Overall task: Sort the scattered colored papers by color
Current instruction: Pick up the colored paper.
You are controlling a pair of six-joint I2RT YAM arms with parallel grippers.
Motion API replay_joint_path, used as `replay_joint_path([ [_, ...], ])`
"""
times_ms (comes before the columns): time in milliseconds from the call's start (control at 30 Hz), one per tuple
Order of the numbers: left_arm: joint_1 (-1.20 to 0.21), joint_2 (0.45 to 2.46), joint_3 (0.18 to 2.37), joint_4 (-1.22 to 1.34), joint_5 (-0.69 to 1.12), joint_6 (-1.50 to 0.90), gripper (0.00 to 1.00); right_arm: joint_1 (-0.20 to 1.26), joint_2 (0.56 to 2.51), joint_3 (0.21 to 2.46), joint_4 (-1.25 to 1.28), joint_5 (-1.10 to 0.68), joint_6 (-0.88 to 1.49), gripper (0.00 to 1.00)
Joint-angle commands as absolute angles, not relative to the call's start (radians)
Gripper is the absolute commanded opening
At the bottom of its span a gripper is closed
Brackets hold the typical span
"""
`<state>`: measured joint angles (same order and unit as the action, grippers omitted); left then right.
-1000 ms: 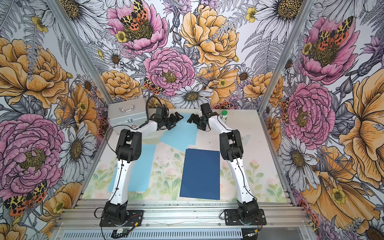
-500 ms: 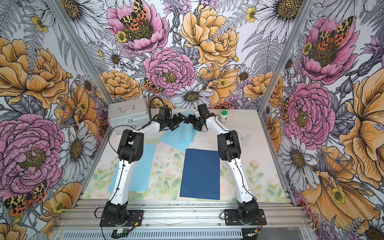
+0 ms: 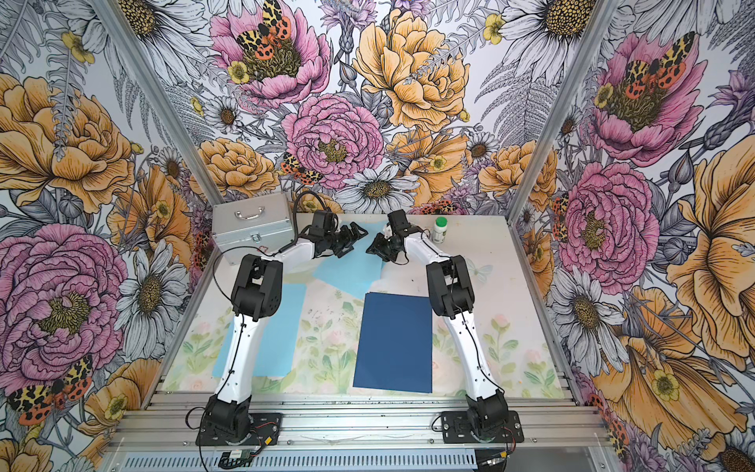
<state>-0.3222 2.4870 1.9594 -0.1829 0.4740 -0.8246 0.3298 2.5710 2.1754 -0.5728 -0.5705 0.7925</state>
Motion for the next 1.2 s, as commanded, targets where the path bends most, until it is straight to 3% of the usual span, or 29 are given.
replay_joint_path([
  [0,-0.322,2.482,1.917,-0.291,0.514,-0.835,0.98,0.327,2.494,2.15,-0.591,-0.573,0.78,0.36],
  [100,-0.315,2.466,1.914,-0.291,0.518,-0.831,0.98,0.318,2.462,2.125,-0.591,-0.573,0.774,0.34],
  [167,-0.313,2.461,1.914,-0.291,0.522,-0.831,0.98,0.312,2.446,2.113,-0.592,-0.573,0.766,0.27],
  [300,-0.316,2.454,1.916,-0.291,0.533,-0.832,0.98,0.304,2.448,2.108,-0.593,-0.585,0.765,0.0],
  [600,-0.241,2.289,1.819,-0.332,0.526,-0.759,0.98,0.281,2.447,2.189,-0.722,-0.556,0.622,0.0],
  [733,-0.219,2.18,1.679,-0.331,0.511,-0.722,0.98,0.279,2.459,2.326,-0.974,-0.398,0.426,0.0],
  [867,-0.222,2.122,1.556,-0.266,0.517,-0.734,0.98,0.285,2.402,2.313,-1.05,-0.21,0.319,0.0],
  [1033,-0.235,2.103,1.39,0.037,0.614,-0.881,0.98,0.294,2.331,2.319,-1.135,-0.006,0.216,0.0],
  [1167,-0.268,2.075,1.378,0.045,0.604,-0.858,0.98,0.329,2.275,2.327,-1.192,0.174,0.139,0.0],
])
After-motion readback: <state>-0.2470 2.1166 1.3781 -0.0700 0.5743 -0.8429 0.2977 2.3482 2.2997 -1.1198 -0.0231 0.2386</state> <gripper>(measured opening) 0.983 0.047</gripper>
